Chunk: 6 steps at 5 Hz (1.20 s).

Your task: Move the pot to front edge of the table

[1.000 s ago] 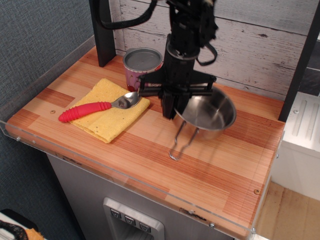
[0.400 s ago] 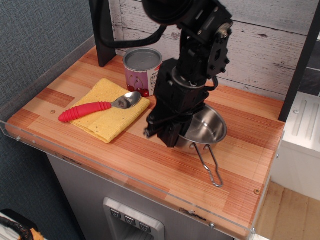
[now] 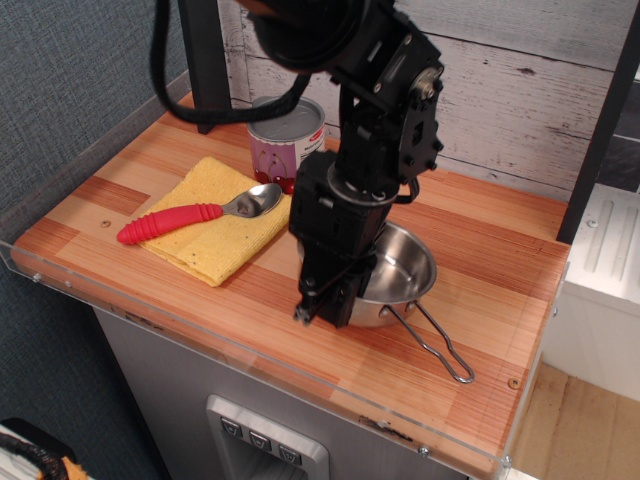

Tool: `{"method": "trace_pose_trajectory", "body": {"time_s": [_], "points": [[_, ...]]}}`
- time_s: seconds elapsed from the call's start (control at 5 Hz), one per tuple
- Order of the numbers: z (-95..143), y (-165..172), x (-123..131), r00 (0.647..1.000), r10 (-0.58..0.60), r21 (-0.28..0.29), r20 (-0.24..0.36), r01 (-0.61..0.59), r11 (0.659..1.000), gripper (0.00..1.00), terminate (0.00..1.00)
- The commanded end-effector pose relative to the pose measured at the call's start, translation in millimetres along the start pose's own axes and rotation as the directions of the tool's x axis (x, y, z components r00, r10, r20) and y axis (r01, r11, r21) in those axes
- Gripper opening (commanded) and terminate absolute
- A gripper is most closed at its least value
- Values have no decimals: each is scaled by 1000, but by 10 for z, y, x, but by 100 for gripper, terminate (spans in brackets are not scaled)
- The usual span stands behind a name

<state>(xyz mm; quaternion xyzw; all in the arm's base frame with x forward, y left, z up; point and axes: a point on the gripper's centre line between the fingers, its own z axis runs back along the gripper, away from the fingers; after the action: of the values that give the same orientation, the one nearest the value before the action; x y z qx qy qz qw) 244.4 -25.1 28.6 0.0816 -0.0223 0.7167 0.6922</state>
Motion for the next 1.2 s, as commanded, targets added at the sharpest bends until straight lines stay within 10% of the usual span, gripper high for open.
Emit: {"method": "trace_pose_trajectory", "body": {"time_s": [0.0, 0.2, 0.4, 1.0], "points": [[-35, -10, -37, 970, 235, 48, -67, -232, 972, 0, 0], [-82, 25, -40, 974, 216, 58, -71, -212, 975, 0, 0], [-63, 15, -48, 983, 165, 57, -81, -161, 985, 100, 0], [261, -36, 20, 982, 150, -20, -118, -153, 988, 100, 0]]}}
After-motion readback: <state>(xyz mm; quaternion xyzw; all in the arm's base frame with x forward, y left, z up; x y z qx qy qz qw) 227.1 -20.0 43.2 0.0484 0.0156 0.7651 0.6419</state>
